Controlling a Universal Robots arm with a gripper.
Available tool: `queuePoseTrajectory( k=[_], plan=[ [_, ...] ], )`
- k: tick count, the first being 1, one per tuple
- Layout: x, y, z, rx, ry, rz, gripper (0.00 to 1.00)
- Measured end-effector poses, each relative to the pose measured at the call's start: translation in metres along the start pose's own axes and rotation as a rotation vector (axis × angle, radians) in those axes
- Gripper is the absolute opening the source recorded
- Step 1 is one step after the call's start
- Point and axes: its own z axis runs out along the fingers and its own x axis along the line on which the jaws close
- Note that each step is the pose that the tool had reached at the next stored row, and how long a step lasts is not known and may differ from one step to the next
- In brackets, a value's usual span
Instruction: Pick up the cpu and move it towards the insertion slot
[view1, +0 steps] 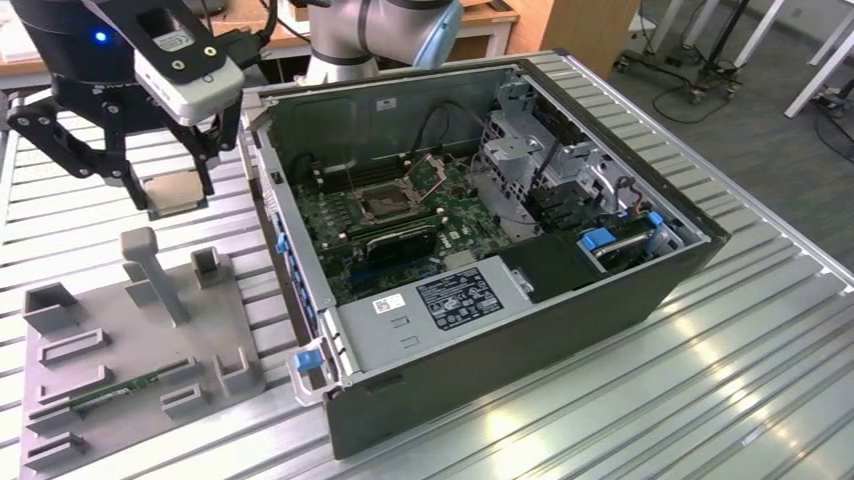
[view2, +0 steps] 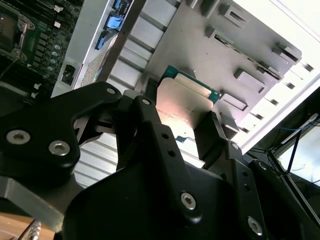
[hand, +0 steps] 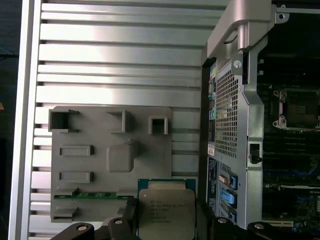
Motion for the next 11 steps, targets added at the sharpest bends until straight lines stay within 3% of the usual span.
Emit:
queuePoseTrajectory(
  k=[11],
  plan=[
    [-0.022,-0.0004,-0.0001,0.0,0.0001,0.0,0.55]
  ],
)
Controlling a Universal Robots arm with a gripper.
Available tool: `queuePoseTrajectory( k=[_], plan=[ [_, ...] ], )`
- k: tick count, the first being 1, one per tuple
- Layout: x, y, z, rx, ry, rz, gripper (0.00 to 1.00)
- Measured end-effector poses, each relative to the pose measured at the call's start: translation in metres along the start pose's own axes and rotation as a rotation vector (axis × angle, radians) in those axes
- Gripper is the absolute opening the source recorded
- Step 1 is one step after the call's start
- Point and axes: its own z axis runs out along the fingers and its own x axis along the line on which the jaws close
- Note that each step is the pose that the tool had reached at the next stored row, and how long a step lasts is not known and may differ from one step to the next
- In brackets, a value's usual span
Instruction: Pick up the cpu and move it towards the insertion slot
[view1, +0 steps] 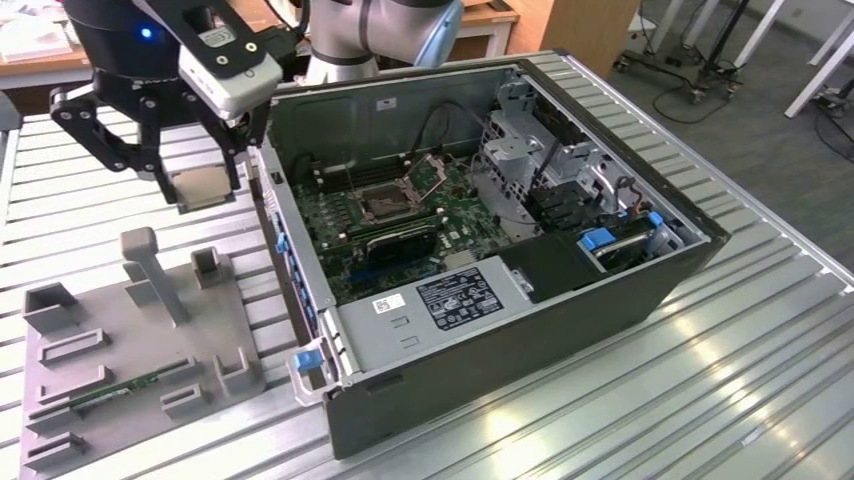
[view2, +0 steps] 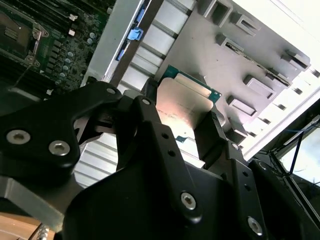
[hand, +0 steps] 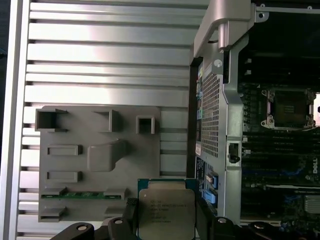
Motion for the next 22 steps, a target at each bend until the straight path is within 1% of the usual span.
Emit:
queuePoseTrajectory(
  k=[14,22],
  plan=[
    [-0.0309,-0.0006,0.0,-0.0001,-0.0001,0.0,0.55],
    [-0.0465,-0.0009,0.0,0.0,0.0,0.0,0.55]
  ],
)
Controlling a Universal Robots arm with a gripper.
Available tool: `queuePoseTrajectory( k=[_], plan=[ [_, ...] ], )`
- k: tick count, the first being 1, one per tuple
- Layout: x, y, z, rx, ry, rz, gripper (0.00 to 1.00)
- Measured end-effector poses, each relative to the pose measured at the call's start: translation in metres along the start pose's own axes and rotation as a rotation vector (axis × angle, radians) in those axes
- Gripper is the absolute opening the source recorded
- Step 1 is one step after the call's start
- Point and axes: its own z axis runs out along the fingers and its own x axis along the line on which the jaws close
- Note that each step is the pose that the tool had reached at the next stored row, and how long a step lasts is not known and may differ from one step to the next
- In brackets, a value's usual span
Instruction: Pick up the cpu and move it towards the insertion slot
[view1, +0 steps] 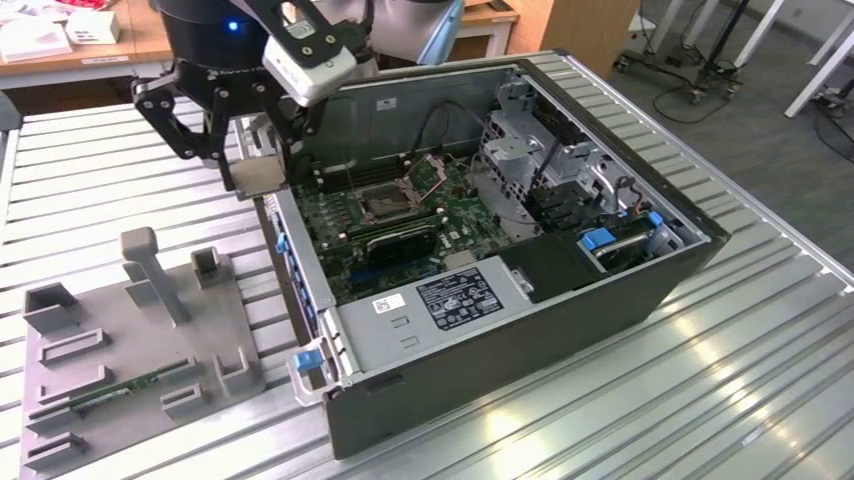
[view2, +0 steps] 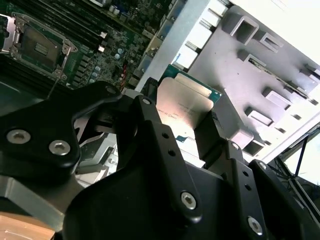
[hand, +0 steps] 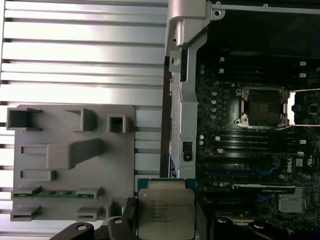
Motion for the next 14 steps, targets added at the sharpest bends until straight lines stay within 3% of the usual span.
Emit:
queuePoseTrajectory(
  k=[14],
  plan=[
    [-0.0233,-0.0004,0.0,0.0,0.0,0.0,0.55]
  ],
)
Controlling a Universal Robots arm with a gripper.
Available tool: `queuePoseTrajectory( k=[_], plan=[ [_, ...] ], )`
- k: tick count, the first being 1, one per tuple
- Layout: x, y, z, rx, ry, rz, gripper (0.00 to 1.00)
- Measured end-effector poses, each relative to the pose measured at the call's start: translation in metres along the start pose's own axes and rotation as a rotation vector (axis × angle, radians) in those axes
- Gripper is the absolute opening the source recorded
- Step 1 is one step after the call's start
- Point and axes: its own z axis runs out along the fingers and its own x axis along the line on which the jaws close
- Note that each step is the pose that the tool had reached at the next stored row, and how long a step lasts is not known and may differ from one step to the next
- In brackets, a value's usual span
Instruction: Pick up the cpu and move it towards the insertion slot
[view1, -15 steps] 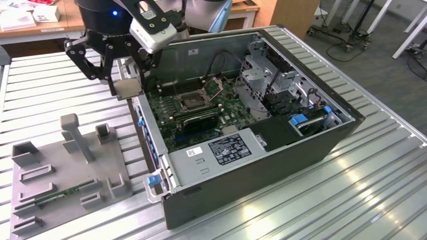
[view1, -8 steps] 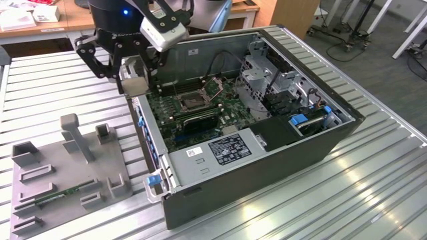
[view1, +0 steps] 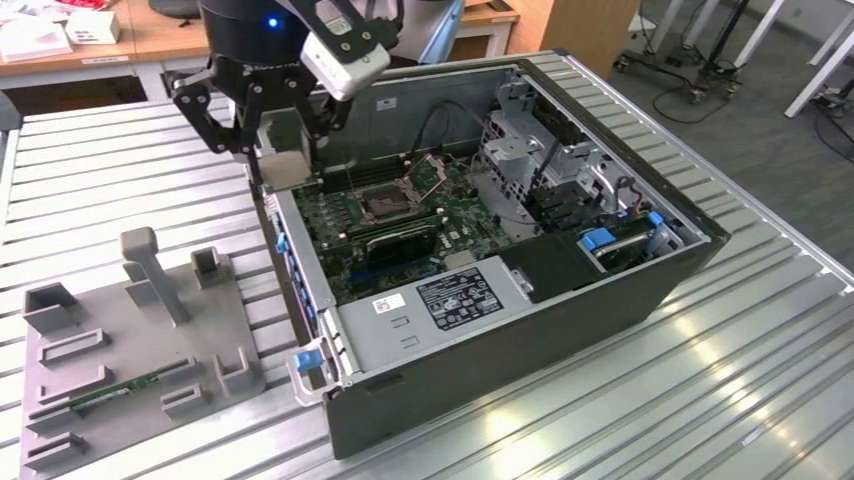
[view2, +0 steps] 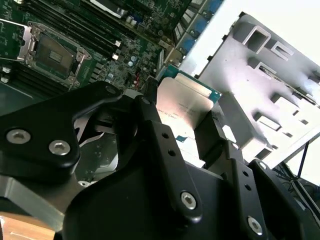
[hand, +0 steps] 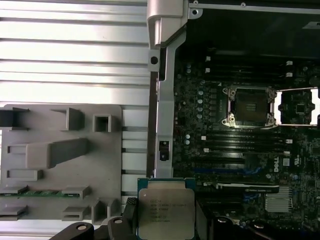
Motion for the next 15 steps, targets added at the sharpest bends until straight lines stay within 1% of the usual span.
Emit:
queuePoseTrajectory(
  k=[15],
  plan=[
    [-0.025,-0.0005,-0.0001,0.0001,0.0,0.0,0.55]
  ],
)
